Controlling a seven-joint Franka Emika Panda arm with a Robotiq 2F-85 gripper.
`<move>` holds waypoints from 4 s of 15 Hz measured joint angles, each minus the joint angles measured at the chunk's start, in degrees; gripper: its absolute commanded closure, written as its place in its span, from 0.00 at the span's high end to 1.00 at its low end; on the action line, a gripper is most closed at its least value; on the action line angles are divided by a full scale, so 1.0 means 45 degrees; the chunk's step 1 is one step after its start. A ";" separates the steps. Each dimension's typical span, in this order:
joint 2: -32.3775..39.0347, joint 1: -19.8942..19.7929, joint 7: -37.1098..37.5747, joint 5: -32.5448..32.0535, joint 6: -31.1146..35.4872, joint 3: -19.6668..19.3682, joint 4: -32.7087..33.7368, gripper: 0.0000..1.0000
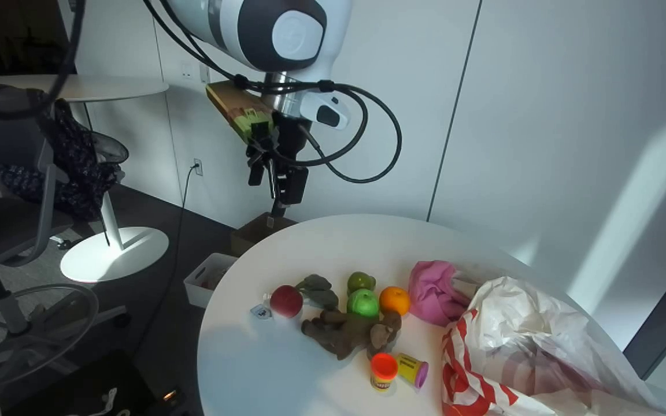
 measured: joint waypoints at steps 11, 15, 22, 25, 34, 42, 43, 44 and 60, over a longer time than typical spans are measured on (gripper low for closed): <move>0.4523 0.0034 -0.0188 0.0042 0.4934 0.0094 -0.1126 1.00; 0.6292 0.0279 -0.0182 0.0043 0.7241 0.0302 -0.0843 1.00; 0.8685 0.0928 -0.0171 -0.0100 1.0668 0.0648 -0.0017 1.00; 0.9472 0.1153 -0.0171 -0.0560 1.1493 0.0620 0.0249 1.00; 1.0285 0.1259 -0.0192 -0.0894 1.1937 0.0686 0.0643 0.21; 0.9948 0.1304 -0.0195 -0.1391 1.2084 0.0151 0.0578 0.06; 0.9707 0.1258 -0.0194 -0.1391 1.2247 0.0139 0.0540 0.06; 0.9377 0.1186 -0.0177 -0.1387 1.2493 0.0122 0.0475 0.07; 0.5211 0.0734 0.0768 -0.1248 1.6096 -0.6291 -0.0537 0.09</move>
